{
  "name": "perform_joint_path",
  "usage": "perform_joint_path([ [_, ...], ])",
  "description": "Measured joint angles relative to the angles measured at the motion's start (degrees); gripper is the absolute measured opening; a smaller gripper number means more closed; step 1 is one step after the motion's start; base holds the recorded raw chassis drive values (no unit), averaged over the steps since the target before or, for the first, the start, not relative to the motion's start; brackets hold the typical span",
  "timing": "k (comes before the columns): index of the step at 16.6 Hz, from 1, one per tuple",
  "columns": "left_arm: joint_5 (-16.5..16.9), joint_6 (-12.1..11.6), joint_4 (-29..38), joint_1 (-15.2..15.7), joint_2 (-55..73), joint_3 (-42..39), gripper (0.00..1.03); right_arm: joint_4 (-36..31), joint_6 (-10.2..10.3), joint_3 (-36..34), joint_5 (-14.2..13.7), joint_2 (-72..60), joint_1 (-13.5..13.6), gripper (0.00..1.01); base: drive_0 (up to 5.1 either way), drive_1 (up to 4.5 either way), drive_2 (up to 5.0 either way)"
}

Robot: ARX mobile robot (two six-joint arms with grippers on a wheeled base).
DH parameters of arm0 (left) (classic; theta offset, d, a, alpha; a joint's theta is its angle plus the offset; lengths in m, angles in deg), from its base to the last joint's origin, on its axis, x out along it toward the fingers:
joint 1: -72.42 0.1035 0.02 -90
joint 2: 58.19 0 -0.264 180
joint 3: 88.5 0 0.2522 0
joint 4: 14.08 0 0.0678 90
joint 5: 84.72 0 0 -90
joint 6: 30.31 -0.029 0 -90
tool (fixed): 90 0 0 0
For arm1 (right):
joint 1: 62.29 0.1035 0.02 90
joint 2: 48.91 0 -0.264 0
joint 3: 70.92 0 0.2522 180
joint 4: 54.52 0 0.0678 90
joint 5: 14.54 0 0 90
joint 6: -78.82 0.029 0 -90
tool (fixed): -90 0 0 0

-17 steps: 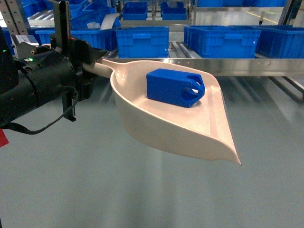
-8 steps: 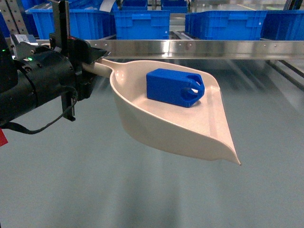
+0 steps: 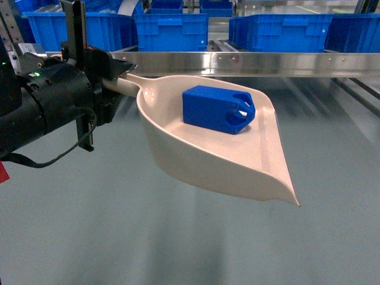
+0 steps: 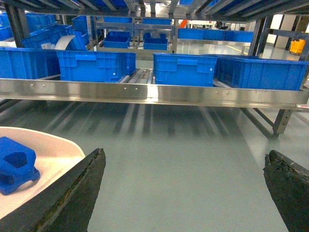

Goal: Place part in tray to right shelf

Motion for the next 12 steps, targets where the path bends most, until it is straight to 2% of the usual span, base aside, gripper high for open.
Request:
perform_joint_path([
  [2,0.2,0.0,0.3,0.0,0.0,0.0,0.13,-0.1,0.0,0.0,0.0,0.0,0.0,0.98,2.4,2.38,-5.1],
  [12,0.0,-0.1,0.2,-0.1,0.0,0.0,0.13,0.0,0.0,0.0,-0.1,0.0,0.0,0.98,0.3,3.7,-3.8],
])
